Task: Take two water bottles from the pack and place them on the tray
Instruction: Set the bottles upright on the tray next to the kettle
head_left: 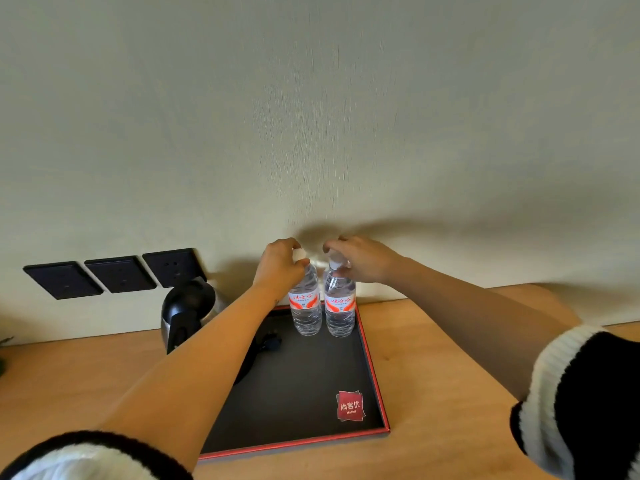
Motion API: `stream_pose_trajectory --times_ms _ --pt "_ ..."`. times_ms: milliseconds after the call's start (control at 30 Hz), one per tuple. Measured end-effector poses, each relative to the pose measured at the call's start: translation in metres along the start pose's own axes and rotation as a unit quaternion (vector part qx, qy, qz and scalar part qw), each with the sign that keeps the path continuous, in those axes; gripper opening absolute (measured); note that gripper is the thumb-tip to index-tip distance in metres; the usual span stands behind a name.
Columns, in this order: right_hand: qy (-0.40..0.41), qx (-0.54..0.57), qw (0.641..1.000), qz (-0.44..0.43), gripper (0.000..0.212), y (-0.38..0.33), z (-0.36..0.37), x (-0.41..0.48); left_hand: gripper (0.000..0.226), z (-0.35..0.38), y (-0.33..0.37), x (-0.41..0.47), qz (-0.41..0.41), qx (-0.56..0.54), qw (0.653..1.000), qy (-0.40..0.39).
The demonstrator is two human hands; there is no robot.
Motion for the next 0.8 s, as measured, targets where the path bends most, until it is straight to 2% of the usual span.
stream_pose_trajectory --times_ms 100,500,800 --pt "0.018 0.016 0.999 0.027 0.027 0.005 0.001 0.004 0.028 0.002 0.003 0.002 0.008 -0.005 1.0 -0.002" --pt "0.081 0.043 0.996 0.019 0.022 0.006 0.0 -0.001 0.024 0.006 0.017 0.004 0.056 -0.016 0.998 -0.017" --pt "0.03 0.092 0.995 0.038 0.033 0.01 0.003 -0.003 0.033 0.004 0.017 -0.008 0.065 -0.038 0.995 -0.061"
Point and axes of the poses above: each hand's wrist, its own x-axis towards the middle knuckle, its own z-axis out of the palm, y = z × x, the point moved 9 cm from there along x, towards the middle knuckle, and after that the axes turned 15 degrees about z, right-handed, at the moved point
